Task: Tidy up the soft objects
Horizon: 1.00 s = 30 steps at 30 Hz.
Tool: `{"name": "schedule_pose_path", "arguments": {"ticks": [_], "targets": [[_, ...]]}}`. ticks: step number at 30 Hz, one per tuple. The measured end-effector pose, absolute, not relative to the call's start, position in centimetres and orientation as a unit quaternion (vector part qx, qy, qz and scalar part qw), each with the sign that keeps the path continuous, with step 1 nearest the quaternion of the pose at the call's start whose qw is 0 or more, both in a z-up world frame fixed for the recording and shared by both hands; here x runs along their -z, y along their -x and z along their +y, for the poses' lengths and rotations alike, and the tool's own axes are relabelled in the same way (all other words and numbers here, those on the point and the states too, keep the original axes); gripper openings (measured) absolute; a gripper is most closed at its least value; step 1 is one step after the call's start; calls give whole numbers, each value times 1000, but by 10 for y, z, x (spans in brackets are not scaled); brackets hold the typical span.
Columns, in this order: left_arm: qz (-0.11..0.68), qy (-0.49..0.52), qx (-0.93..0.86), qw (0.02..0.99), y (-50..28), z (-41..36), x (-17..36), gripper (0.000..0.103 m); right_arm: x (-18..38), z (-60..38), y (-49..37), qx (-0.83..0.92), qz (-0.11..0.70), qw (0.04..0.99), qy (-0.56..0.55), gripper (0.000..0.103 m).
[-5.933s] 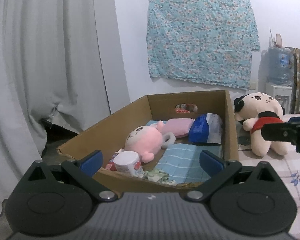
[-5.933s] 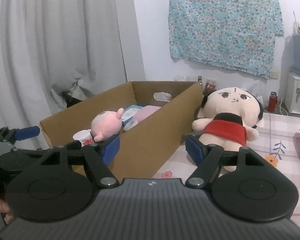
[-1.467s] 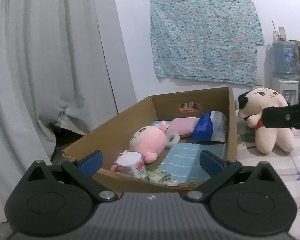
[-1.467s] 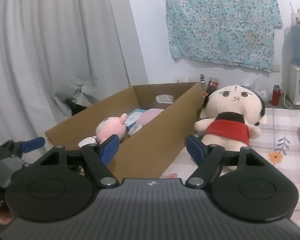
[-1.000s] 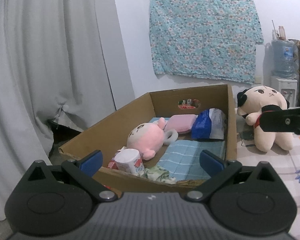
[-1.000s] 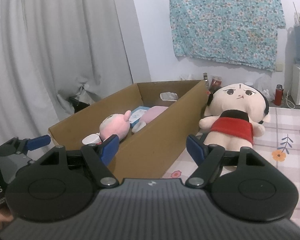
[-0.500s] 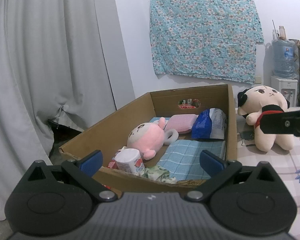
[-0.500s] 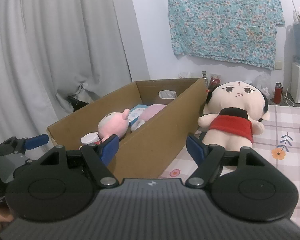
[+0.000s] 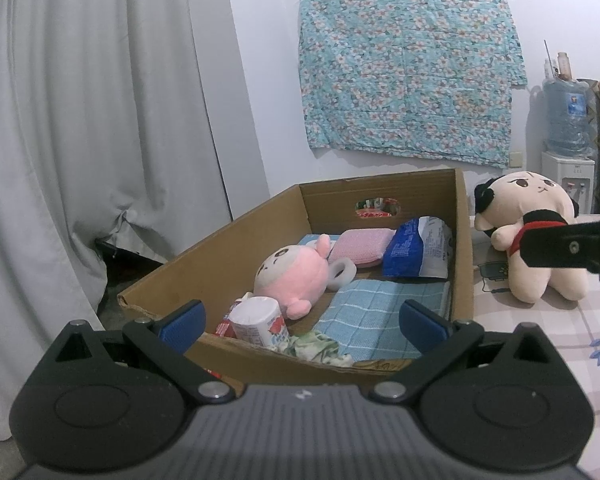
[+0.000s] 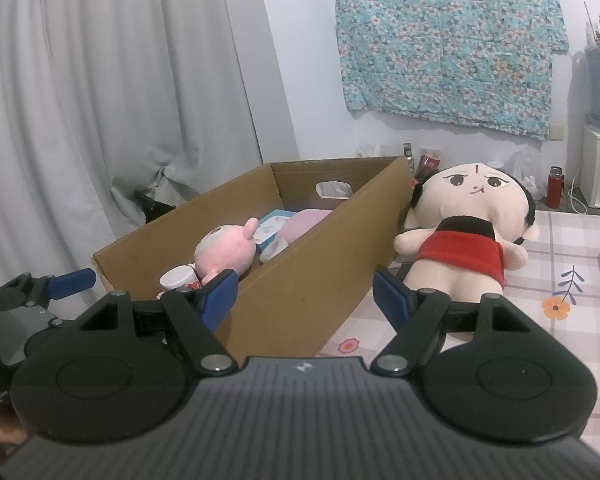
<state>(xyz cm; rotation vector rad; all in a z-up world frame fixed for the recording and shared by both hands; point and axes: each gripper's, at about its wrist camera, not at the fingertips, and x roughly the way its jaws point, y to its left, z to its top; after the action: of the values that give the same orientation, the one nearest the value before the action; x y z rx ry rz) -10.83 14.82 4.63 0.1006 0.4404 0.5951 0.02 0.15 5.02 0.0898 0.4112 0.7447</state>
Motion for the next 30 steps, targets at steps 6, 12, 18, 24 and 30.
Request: {"name": "schedule_pose_path", "arguments": {"ticks": [6, 12, 18, 24, 30], "targets": [[215, -49, -291, 931, 109, 148, -46, 103, -48, 1, -2, -370, 213, 903, -48, 75], [215, -48, -291, 931, 109, 148, -46, 103, -50, 1, 1, -369, 209, 905, -42, 75], [215, -48, -291, 931, 109, 148, -46, 103, -51, 1, 2, -369, 208, 905, -39, 75], [216, -49, -290, 931, 108, 148, -46, 103, -50, 3, 1, -369, 210, 905, -37, 75], [216, -48, -291, 931, 108, 147, -46, 103, -49, 4, 0, -370, 209, 905, -35, 75]]}}
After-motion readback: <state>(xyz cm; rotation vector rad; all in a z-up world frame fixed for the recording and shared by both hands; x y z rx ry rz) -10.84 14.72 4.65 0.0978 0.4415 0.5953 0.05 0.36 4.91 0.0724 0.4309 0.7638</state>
